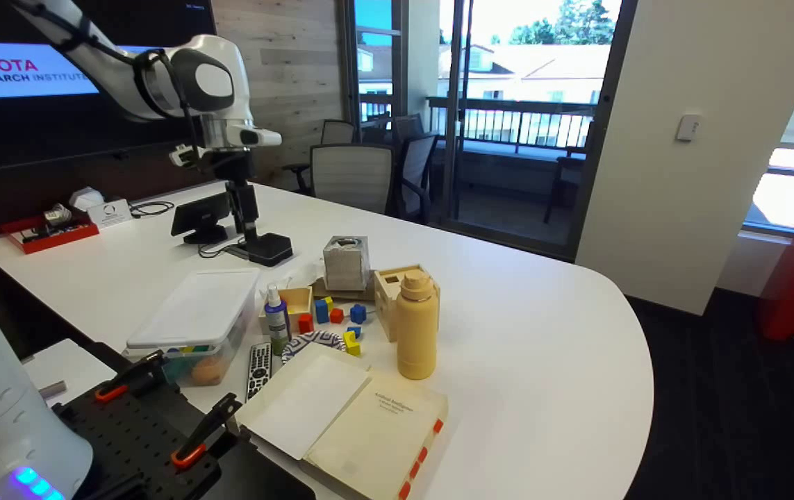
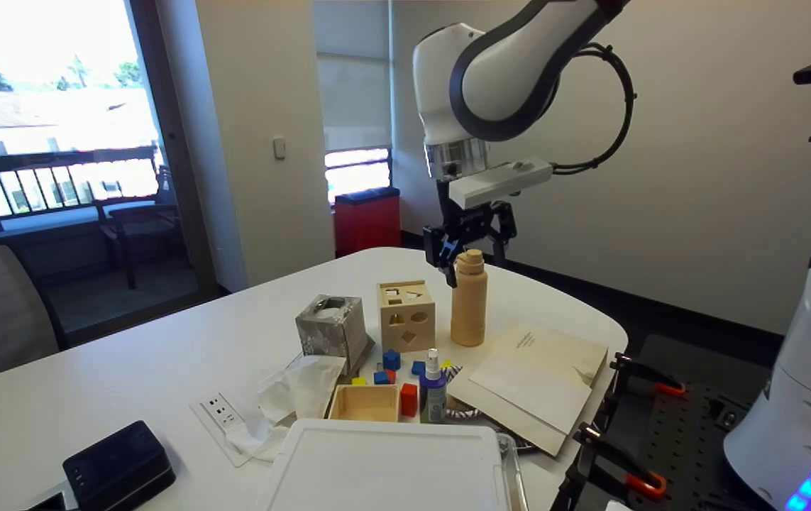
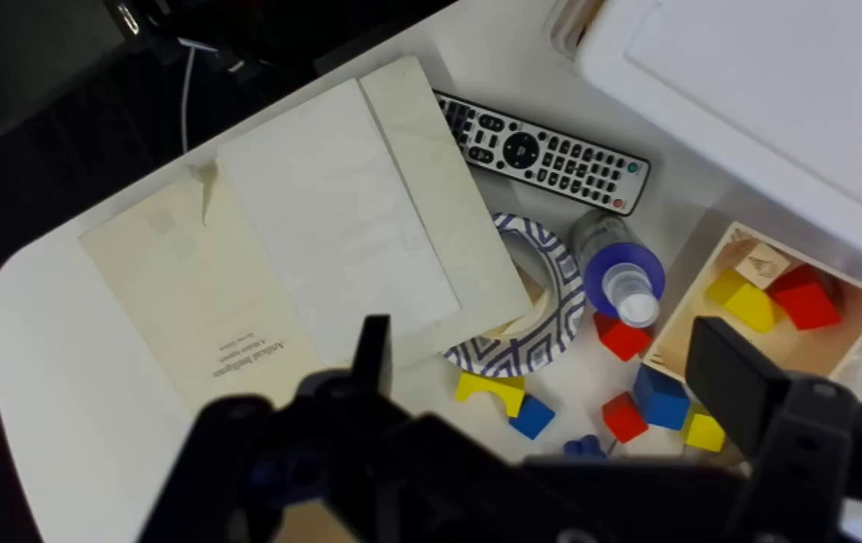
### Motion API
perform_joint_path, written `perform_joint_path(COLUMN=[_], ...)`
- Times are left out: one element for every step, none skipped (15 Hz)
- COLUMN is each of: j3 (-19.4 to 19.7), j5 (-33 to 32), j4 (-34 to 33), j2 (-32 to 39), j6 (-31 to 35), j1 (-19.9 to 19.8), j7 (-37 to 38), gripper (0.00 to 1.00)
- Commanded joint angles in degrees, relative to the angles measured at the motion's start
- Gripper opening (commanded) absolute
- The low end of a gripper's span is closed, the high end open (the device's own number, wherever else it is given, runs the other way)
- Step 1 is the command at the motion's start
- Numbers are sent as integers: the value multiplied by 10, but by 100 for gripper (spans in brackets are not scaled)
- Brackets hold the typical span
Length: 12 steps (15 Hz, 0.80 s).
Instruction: Close the book and put the yellow block on the bowl
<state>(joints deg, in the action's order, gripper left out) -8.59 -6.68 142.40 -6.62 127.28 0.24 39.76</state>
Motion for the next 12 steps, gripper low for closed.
perform_joint_path(j3=[15,24,34,45,57,68,79,89,96,103,108,115], j5=[-60,-78,-89,-105,-113,-116,-126,-135,-137,-143,-147,-152], j4=[0,-3,-7,-11,-16,-19,-21,-24,-25,-25,-29,-31], j2=[68,93,117,141,168,188,210,229,248,263,282,299], j6=[19,20,22,23,23,26,36,44,63,84,102,122], j1=[-4,-3,0,1,2,4,5,8,8,8,9,13], j7=[97,116,108,116,108,97,86,81,50,22,-12,-42], gripper=[100,100,100,100,100,100,100,100,100,100,100,100])
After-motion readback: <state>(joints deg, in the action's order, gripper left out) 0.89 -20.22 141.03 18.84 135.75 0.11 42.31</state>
